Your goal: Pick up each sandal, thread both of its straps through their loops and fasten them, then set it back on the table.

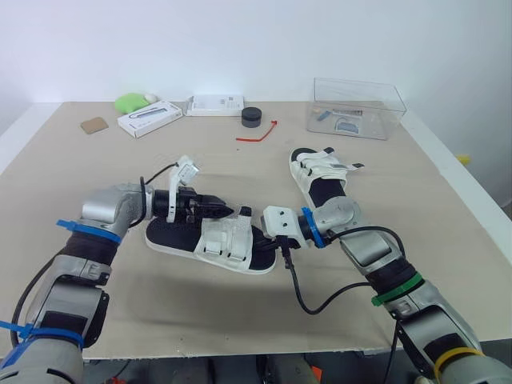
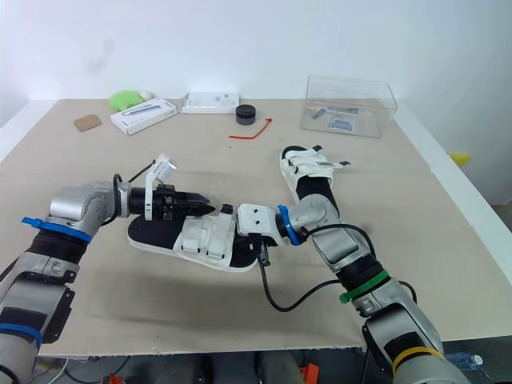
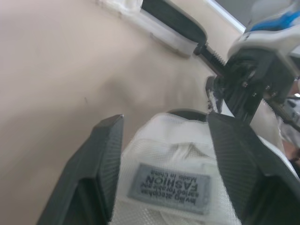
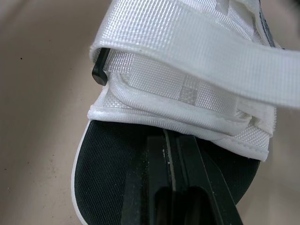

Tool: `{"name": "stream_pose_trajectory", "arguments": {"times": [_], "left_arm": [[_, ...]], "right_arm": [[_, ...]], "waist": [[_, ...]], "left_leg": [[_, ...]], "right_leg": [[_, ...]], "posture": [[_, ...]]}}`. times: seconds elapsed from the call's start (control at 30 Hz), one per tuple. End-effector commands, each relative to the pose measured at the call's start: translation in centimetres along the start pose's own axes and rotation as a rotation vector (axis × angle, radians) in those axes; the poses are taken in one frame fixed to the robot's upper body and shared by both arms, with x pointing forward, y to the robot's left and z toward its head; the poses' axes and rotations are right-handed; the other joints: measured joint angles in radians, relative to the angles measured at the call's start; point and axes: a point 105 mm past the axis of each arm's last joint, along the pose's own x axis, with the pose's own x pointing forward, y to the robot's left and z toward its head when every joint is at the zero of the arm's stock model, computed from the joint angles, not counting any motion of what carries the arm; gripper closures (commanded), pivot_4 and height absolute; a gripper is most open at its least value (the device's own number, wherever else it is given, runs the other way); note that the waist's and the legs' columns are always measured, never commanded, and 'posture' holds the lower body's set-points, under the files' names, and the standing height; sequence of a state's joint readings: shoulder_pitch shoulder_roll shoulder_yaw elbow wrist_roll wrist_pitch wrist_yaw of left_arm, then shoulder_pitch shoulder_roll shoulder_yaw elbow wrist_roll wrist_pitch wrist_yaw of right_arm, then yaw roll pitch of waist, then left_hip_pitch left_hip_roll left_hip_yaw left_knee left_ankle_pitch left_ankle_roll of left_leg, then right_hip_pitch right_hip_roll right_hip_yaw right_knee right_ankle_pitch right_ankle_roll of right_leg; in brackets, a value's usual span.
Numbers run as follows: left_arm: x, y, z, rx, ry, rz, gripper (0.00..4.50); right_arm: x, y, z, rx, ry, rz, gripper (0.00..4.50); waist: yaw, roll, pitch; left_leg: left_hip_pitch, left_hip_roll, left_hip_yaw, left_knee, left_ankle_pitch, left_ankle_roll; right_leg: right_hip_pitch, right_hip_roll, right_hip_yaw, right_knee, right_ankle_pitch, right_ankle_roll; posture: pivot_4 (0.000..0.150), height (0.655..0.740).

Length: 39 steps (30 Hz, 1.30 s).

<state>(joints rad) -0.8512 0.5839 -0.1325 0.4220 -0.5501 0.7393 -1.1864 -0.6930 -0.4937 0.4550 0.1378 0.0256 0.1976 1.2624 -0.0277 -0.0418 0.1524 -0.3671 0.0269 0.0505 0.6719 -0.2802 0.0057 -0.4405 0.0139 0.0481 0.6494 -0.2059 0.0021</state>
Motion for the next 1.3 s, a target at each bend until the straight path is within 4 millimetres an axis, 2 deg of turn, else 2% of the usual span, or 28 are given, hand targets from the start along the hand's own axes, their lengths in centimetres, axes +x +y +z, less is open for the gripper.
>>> {"name": "stream_pose_trajectory", "arguments": {"times": [0.03,0.13,0.3,0.43,0.5,0.6,0.87,1.1,1.2,1.3], "left_arm": [[-0.2,-1.6,4.5,0.192,-0.120,-0.034,1.55],[0.8,-3.2,5.3,0.237,-0.165,-0.096,1.55],[2.7,-5.8,3.4,0.302,-0.089,-0.224,1.55],[2.9,-4.9,1.0,0.284,0.013,-0.202,3.22],[2.9,-4.2,0.2,0.271,0.042,-0.186,4.46],[2.9,-3.2,-0.6,0.245,0.077,-0.167,4.46],[2.8,-2.1,-3.7,0.198,0.269,-0.205,4.46],[2.7,-1.3,-4.8,0.221,0.411,-0.227,4.46],[3.0,-0.1,-3.4,0.289,0.364,-0.147,4.46],[2.0,1.1,0.9,0.381,0.173,-0.015,4.46]], "right_arm": [[0.8,1.8,-3.1,0.082,0.103,0.060,4.50],[0.9,1.9,-3.0,0.081,0.101,0.060,4.50],[0.8,1.8,-3.1,0.078,0.104,0.054,4.50],[0.7,1.8,-3.1,0.078,0.107,0.053,4.50],[0.7,1.9,-3.2,0.078,0.108,0.054,4.50],[0.8,2.0,-3.2,0.078,0.109,0.054,4.50],[0.8,1.8,-3.1,0.077,0.108,0.052,4.50],[0.9,1.7,-3.1,0.076,0.105,0.051,4.50],[1.1,1.6,-3.0,0.074,0.101,0.051,4.50],[1.2,1.6,-2.9,0.074,0.097,0.051,4.50]], "waist": [[0.000,0.000,0.000],[0.000,0.000,0.000],[-0.001,0.000,0.000],[-0.001,0.000,0.000],[-0.001,0.000,0.000],[0.000,0.000,0.000],[0.000,0.000,0.000],[0.000,0.001,-0.001],[-0.001,0.001,-0.001],[-0.001,0.001,-0.001]], "left_leg": [[0.000,0.000,0.000,0.000,0.000,0.000],[0.000,0.000,0.000,0.000,0.000,0.000],[0.000,0.000,0.001,0.000,0.000,0.000],[0.000,0.000,0.000,0.000,0.000,0.000],[0.000,0.000,0.000,0.000,0.000,0.000],[0.000,0.000,0.000,0.000,0.000,0.000],[0.000,-0.001,0.000,0.000,0.000,0.000],[0.000,-0.001,0.000,0.000,0.000,0.001],[0.000,-0.001,0.001,0.000,0.000,0.001],[0.000,0.000,0.000,0.000,0.000,0.001]], "right_leg": [[0.000,0.000,0.000,0.000,0.000,0.000],[0.000,0.000,0.000,0.000,0.000,0.000],[0.000,0.000,0.001,0.000,0.000,0.001],[0.000,0.000,0.001,0.000,0.000,0.001],[0.000,0.000,0.001,0.000,0.000,0.001],[0.000,0.000,0.000,0.000,0.000,0.001],[0.000,0.000,0.000,0.000,0.000,0.001],[0.000,0.000,0.000,-0.001,0.000,0.001],[0.001,0.000,0.000,0.000,0.000,0.001],[0.000,0.001,0.000,0.000,0.000,0.001]], "posture": [[0.150,0.7400],[0.150,0.7400],[0.150,0.7400],[0.150,0.7400],[0.150,0.7400],[0.150,0.7400],[0.150,0.7400],[0.150,0.7400],[0.150,0.7400],[0.150,0.7400]]}}
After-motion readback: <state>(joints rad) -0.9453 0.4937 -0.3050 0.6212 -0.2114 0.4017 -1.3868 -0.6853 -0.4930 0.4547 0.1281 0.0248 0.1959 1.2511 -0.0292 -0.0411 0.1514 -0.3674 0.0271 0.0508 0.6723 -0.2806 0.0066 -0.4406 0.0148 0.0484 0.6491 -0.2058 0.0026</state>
